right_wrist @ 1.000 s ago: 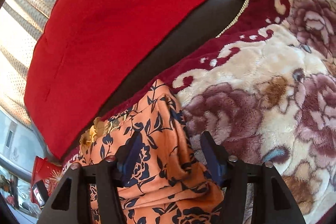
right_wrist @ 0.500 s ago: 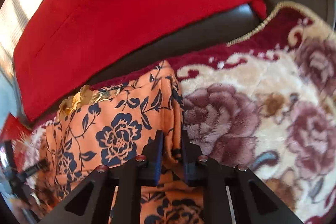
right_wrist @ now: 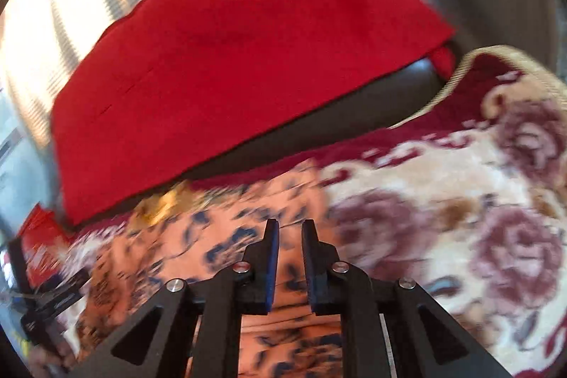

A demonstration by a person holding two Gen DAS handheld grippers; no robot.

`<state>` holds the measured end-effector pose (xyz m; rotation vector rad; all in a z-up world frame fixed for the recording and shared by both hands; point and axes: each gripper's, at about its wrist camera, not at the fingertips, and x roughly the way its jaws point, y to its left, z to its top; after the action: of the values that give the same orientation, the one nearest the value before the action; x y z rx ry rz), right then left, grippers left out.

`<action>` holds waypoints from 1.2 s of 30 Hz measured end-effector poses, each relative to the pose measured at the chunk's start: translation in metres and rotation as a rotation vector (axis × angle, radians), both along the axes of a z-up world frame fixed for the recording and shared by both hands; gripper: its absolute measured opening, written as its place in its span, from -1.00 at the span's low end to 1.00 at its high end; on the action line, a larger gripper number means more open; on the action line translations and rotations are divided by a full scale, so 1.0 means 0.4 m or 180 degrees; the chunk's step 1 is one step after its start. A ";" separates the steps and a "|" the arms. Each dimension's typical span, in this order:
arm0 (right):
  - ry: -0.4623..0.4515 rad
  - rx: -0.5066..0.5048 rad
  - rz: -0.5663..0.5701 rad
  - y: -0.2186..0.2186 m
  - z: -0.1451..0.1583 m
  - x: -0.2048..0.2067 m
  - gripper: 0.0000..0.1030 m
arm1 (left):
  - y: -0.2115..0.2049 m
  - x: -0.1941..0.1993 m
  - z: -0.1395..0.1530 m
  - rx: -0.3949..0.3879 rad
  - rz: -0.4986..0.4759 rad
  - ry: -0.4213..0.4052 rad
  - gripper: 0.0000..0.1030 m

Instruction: Fold small clothes

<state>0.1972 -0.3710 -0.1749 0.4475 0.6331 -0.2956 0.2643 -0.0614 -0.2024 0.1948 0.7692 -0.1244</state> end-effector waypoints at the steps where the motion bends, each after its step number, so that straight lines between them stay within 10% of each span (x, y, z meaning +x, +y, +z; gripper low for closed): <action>1: 0.0054 0.0050 0.0108 0.014 -0.011 0.019 -0.71 | -0.023 -0.005 -0.006 0.0033 -0.0117 0.0021 0.88; 9: 0.0831 0.0051 0.0559 0.119 -0.120 0.121 -0.69 | -0.084 0.018 -0.085 0.0213 -0.0350 0.0600 0.88; 13: 0.0576 0.0140 0.0634 0.123 -0.078 0.083 -0.69 | -0.045 -0.003 -0.041 0.0039 -0.0285 0.0440 0.88; 17: 0.0630 0.0318 0.0725 0.119 -0.095 0.069 0.51 | -0.038 -0.010 -0.077 0.0181 -0.0334 0.0602 0.88; 27: 0.0094 0.0346 0.0579 0.100 -0.009 -0.125 0.48 | 0.132 -0.108 -0.019 -0.0174 -0.0035 0.0346 0.88; 36: 0.0355 0.0078 0.0267 0.130 0.001 -0.354 0.48 | 0.303 -0.222 -0.019 -0.0372 0.0328 0.0301 0.88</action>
<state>0.0557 -0.3192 -0.1744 0.4290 0.7631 -0.2343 0.1753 0.0598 -0.2099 0.0385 0.8618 -0.0810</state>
